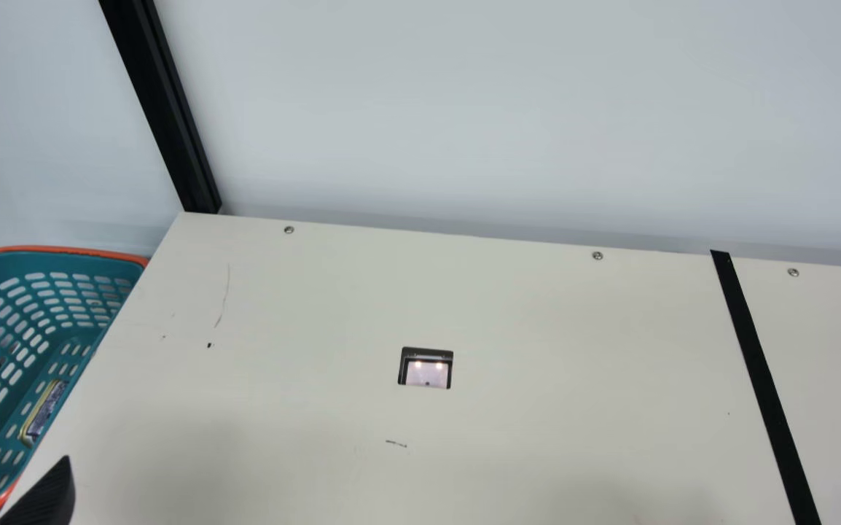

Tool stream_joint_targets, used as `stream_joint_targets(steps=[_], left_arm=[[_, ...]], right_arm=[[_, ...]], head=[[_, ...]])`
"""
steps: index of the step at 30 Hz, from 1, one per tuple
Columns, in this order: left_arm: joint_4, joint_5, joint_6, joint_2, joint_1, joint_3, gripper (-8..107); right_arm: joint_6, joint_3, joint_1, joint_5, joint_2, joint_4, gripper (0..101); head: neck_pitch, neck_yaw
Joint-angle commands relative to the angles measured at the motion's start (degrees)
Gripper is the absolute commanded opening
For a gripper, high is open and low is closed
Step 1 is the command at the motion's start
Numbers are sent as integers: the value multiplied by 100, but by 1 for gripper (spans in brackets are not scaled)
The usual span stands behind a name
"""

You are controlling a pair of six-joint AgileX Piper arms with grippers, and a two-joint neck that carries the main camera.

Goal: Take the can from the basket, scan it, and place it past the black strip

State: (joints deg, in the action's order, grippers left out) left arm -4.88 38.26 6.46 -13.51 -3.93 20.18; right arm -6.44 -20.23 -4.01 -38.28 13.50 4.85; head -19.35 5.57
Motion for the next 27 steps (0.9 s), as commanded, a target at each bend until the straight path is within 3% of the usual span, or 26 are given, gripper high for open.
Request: stream_joint_targets(steps=[1, 13, 27], left_arm=[[0, 0, 0, 0, 0, 0, 90], [0, 0, 0, 0, 0, 0, 90], [0, 0, 0, 0, 0, 0, 90]], right_arm=[[0, 0, 0, 0, 0, 0, 101], [0, 0, 0, 0, 0, 0, 101], [0, 0, 0, 0, 0, 0, 101]], head=[[-199, 61], [-190, 207], [-277, 1412]])
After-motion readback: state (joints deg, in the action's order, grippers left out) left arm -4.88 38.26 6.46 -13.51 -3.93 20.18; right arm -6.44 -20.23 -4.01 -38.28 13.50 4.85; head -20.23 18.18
